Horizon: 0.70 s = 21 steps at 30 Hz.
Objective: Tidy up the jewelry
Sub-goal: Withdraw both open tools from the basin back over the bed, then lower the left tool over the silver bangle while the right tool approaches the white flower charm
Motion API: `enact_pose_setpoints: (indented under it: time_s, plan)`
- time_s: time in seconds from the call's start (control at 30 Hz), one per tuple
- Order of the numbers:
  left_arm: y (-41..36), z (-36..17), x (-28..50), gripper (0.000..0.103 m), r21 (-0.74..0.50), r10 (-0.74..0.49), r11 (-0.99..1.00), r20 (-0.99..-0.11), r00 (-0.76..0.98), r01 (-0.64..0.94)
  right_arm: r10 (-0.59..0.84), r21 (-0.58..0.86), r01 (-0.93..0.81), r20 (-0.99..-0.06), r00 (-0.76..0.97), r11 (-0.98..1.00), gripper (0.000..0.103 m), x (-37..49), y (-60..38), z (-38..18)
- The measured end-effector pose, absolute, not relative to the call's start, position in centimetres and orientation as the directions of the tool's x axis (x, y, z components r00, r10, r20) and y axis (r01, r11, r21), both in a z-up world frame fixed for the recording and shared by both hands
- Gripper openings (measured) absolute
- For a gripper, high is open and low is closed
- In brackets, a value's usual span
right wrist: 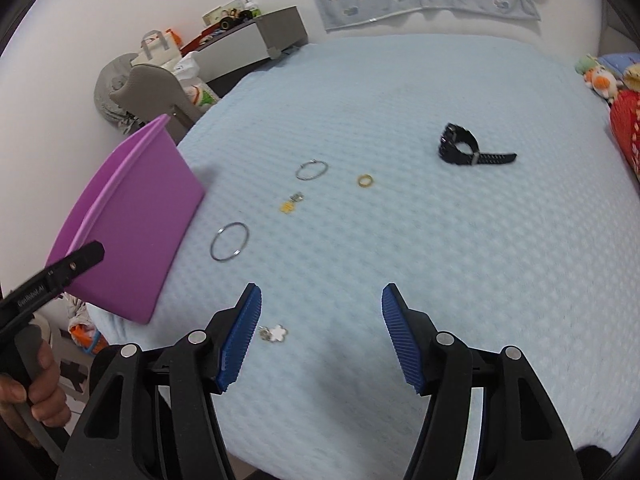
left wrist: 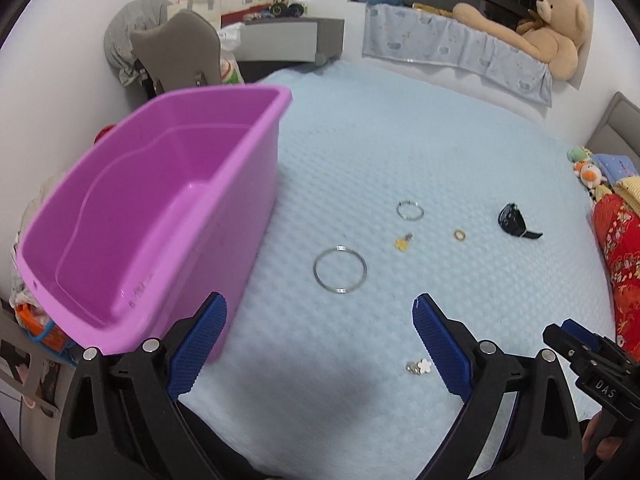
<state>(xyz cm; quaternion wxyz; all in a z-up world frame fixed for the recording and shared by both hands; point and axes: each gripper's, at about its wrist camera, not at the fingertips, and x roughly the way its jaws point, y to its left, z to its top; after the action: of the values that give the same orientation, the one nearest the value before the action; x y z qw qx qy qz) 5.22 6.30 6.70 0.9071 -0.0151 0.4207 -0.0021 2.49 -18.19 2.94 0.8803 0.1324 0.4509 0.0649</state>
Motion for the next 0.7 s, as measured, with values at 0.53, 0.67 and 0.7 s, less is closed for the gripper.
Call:
enact_pose_setpoints:
  time_s: [0.53, 0.67, 0.7]
  plan:
    - [4.5, 0.0, 7.7, 0.092, 0.025, -0.026, 0.997, -0.790, 0.613, 0.074, 0.265, 0.323, 0.001, -0.777, 0.572, 0.946, 0.060, 1.3, -15.8, -1.7]
    - [4.7, -2.1, 10.1, 0.092, 0.032, -0.058, 0.990, -0.794, 0.605, 0.137, 0.242, 0.321, 0.032, -0.772, 0.588, 0.946, 0.060, 0.6, -13.7, -3.3]
    - [4.7, -2.8, 10.9, 0.092, 0.036, -0.068, 0.987, -0.796, 0.601, 0.159, 0.240, 0.329, 0.044, -0.768, 0.593, 0.943, 0.060, 0.5, -13.2, -3.8]
